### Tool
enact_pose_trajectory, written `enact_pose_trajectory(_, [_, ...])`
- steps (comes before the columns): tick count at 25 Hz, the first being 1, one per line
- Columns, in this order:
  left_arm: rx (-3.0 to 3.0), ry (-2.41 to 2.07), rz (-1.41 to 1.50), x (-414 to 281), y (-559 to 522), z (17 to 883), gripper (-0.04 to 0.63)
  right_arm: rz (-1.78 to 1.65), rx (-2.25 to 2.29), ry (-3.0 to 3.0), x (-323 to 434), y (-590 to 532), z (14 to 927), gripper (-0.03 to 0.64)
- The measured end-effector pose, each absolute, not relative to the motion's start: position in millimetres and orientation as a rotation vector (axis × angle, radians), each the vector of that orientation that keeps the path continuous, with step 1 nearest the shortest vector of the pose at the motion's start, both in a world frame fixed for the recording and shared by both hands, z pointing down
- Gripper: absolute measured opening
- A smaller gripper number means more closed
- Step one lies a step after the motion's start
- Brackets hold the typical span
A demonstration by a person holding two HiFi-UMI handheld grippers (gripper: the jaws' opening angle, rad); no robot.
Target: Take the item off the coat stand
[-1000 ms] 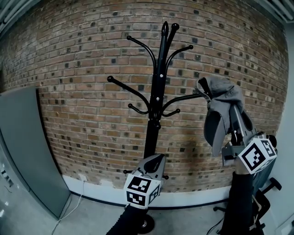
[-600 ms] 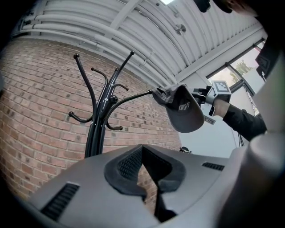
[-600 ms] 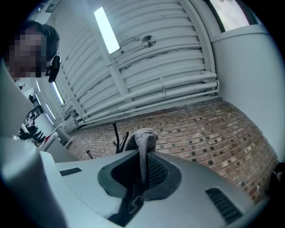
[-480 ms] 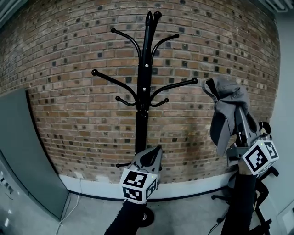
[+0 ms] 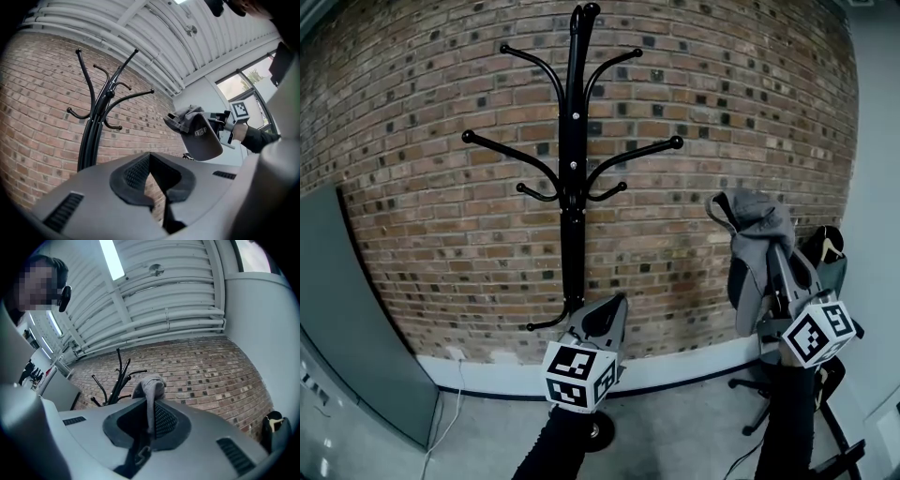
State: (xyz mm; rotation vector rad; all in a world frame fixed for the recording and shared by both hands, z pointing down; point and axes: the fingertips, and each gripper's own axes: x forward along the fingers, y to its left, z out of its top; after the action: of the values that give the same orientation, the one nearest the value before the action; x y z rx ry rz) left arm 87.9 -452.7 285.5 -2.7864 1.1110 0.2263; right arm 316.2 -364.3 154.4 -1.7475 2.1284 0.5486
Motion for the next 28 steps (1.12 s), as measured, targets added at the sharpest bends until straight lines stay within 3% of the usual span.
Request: enact_pose_trajectory(28, [-2.811, 1.149, 0.205, 70, -444, 324, 0.008, 0.354, -1.913, 2.157, 295, -346, 292, 0.026])
